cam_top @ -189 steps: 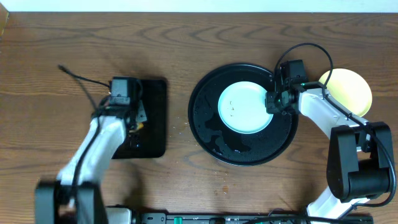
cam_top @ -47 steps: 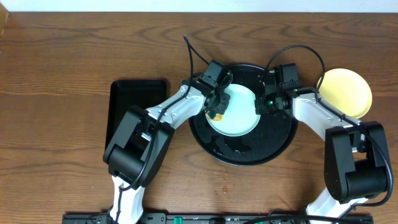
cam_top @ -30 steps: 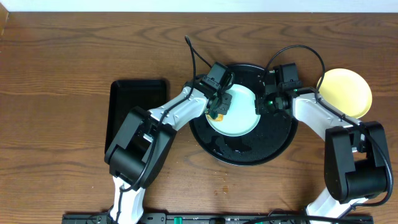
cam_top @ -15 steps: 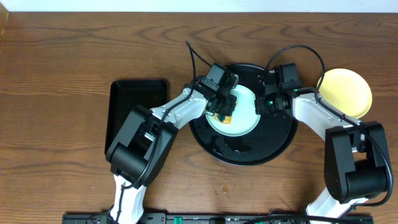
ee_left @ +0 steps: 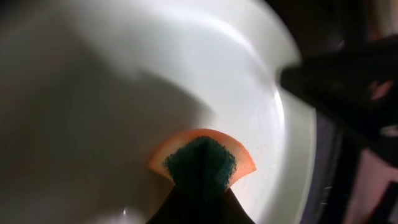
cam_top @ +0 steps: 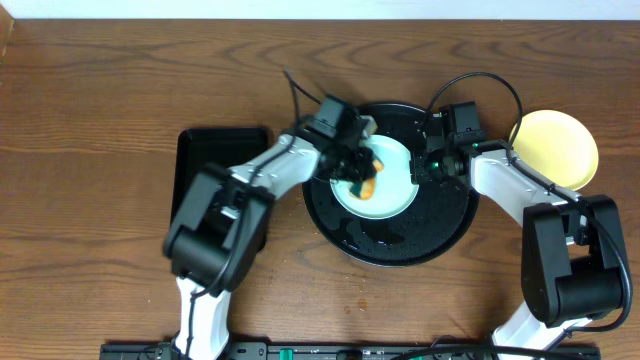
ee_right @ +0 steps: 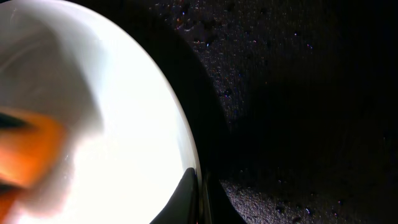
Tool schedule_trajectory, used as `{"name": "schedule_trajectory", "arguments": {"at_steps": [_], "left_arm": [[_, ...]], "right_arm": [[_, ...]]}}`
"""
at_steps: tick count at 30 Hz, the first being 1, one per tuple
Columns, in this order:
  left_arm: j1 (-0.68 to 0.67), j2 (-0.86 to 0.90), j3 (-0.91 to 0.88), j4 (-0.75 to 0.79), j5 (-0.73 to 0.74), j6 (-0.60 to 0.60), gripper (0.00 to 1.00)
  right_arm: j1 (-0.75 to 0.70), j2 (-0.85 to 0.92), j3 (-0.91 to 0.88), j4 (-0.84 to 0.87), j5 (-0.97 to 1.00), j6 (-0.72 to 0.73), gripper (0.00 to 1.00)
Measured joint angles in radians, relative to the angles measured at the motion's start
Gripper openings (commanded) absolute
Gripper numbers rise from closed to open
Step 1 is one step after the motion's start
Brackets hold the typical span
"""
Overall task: Clean dirty plates on tray and stack at the side
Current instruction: 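Scrub the pale green plate with the sponge while right gripper holds rim, then return the sponge to the black rectangular tray with the left gripper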
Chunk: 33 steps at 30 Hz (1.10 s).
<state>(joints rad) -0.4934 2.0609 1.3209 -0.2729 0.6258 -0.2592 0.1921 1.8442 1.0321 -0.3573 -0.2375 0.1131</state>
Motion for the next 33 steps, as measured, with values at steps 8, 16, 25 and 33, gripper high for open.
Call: {"name": "schedule_trajectory", "arguments": {"at_steps": [8,16,25,33], "left_arm": [[0.088,-0.328,0.042,-0.056,-0.001,-0.060,0.08],[0.089,-0.425,0.061,-0.379,-0.332,-0.084,0.08],[0.229,-0.409,-0.014,-0.581,-0.692,-0.052,0.08],[0.393,-0.389,-0.142,-0.434,-0.745,0.010,0.08]], "right_arm": [[0.000,0.000,0.000,0.000,0.000,0.000,0.02],[0.000,0.000,-0.001,-0.002,0.002,0.002,0.15],[0.000,0.000,-0.001,-0.002,0.002,-0.003,0.22],[0.000,0.000,-0.001,-0.011,0.003,-0.003,0.30]]}}
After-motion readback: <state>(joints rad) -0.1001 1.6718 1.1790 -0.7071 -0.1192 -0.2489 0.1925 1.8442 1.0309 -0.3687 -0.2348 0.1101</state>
